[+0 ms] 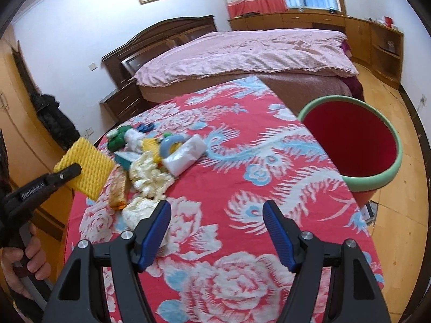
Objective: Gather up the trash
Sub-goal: 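Grasp the crumpled white paper with the right gripper and lift it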
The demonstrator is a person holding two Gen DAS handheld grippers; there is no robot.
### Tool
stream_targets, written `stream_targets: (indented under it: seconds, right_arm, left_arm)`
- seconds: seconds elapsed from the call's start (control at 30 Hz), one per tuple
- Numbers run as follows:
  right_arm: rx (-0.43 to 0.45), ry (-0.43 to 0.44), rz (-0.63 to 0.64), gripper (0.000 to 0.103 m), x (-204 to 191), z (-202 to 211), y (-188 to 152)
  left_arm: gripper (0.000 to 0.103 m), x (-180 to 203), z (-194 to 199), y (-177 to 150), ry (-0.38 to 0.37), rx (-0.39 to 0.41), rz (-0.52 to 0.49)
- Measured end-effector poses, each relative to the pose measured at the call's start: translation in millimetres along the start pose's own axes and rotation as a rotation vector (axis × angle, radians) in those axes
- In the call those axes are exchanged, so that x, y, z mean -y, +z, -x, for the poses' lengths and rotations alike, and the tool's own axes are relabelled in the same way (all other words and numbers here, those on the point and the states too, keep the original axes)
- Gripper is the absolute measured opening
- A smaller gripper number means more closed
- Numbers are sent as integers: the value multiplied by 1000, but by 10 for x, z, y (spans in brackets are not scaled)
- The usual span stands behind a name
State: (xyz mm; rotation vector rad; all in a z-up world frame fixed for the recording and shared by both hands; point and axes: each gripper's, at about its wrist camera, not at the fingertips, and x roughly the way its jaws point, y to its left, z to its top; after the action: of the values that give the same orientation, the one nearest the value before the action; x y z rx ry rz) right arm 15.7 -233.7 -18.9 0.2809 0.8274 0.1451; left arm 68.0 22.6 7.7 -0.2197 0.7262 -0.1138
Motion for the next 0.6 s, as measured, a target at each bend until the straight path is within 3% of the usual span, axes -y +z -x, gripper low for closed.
stream_targets:
  seconds: [0.33,0.6]
  right_arm:
    - [-60,59,104,73,-427,-215,-75]
    - [-145,81,120,71,-610,-534,-163]
  left_arm:
    - [10,-263,157,-150,78,6,27]
    - [10,-397,122,-249,95,-17,48]
